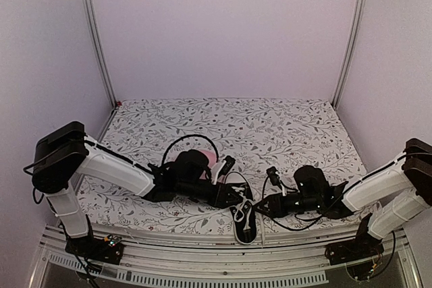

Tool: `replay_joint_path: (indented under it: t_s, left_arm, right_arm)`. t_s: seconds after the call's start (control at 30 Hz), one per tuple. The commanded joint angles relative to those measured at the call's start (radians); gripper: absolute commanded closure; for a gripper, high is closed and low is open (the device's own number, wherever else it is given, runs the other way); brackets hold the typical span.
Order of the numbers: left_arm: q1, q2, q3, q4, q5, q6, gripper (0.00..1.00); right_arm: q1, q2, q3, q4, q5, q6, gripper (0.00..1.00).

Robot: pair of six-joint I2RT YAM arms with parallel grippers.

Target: Tie the shoes

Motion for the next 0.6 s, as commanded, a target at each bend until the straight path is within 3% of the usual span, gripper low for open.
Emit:
replay_joint_path:
  t_s: [0.0, 0.3, 0.57]
  left_arm:
    - [-0.012, 0.026, 0.030, -0.044, -0.018, 0.020, 0.69]
    - [-0.020, 0.053, 0.053, -0.061, -0.025, 0.022, 0.70]
    - [-0.020, 0.033, 0.031, -0.040, -0.066, -0.002, 0.95]
  right_arm:
    - [-0.009, 0.041, 0.009, 0.060, -0.019, 0.010, 0.62]
    - [-0.010, 0.088, 0.014, 0.084, -0.030, 0.012, 0.71]
    - [-0.009, 0.064, 0.012, 0.085, -0.041, 0.008, 0.97]
